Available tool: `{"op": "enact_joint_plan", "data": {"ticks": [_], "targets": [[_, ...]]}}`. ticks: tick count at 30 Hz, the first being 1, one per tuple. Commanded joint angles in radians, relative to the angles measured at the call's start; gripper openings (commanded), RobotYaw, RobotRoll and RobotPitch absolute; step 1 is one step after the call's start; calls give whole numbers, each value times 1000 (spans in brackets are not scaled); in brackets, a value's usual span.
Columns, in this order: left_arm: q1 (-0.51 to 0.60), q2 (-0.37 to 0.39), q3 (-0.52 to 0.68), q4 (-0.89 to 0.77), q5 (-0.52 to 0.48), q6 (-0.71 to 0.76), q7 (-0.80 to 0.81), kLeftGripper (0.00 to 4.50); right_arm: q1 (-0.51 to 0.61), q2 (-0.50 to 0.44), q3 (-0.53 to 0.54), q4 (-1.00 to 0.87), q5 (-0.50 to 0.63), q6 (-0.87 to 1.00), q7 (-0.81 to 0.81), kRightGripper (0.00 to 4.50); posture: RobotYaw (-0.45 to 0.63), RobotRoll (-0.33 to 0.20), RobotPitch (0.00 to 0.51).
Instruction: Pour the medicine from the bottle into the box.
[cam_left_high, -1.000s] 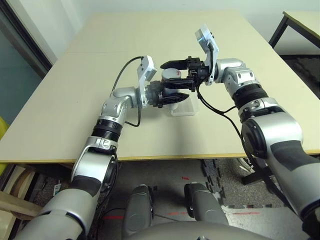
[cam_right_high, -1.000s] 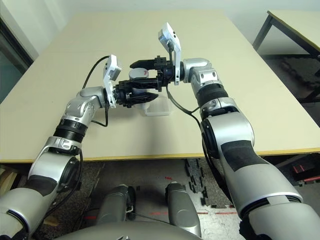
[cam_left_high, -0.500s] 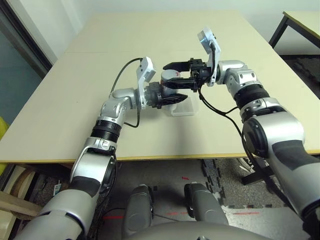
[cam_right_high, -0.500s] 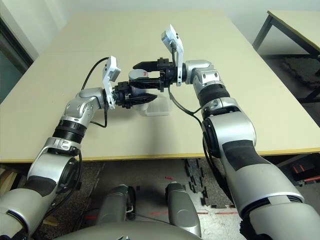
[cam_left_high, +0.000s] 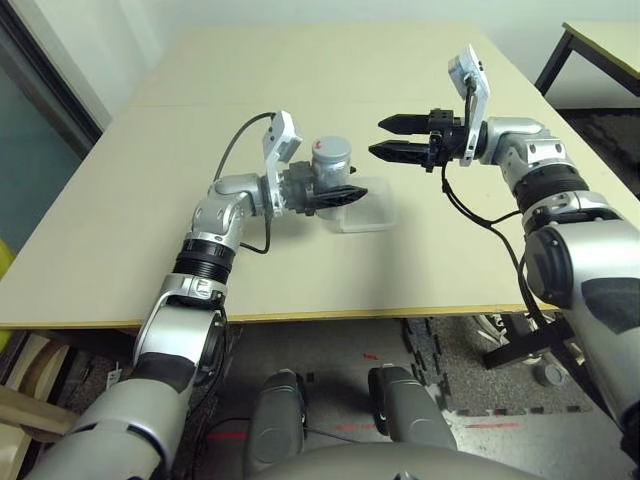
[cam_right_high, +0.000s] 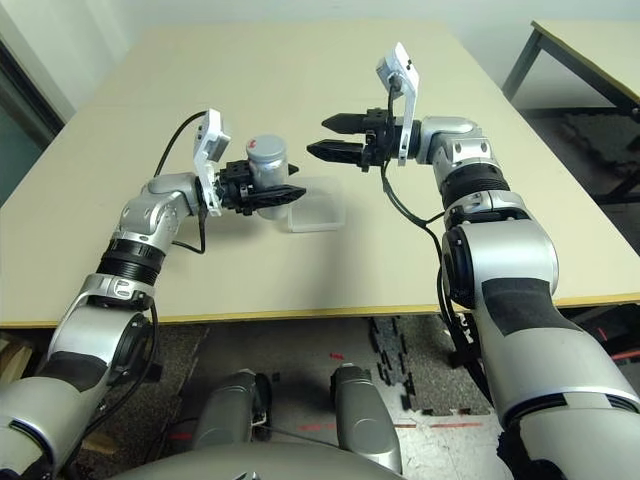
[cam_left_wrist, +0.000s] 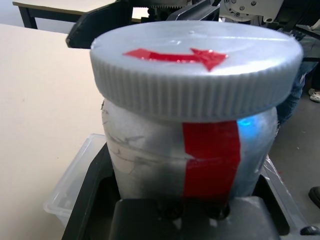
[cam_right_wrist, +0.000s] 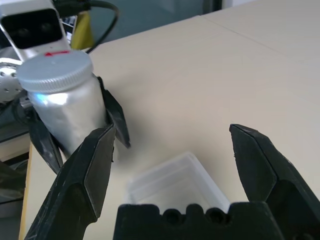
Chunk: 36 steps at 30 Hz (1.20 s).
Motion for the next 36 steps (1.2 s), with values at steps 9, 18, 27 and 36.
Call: {"op": "enact_joint_plan", "data": {"ticks": [9, 18, 27, 36], "targets": [[-16, 4, 11, 36, 8, -26, 7, 2747, -17, -4, -4, -12, -17, 3, 111, 4500, -179, 0, 47], [-32, -10, 4, 70, 18, -45, 13, 2747, -36, 59, -5, -71, 5, 37, 195, 4500, -185, 0, 45], [-36, -29, -3, 76, 24, -51, 11, 2747, -36, 121, -4, -107, 18, 48, 184, 4500, -186, 0, 43], [-37, -36, -2, 78, 30, -51, 8, 2747, -48, 158, -8, -121, 34, 69, 181, 4500, -184, 0, 45]]}}
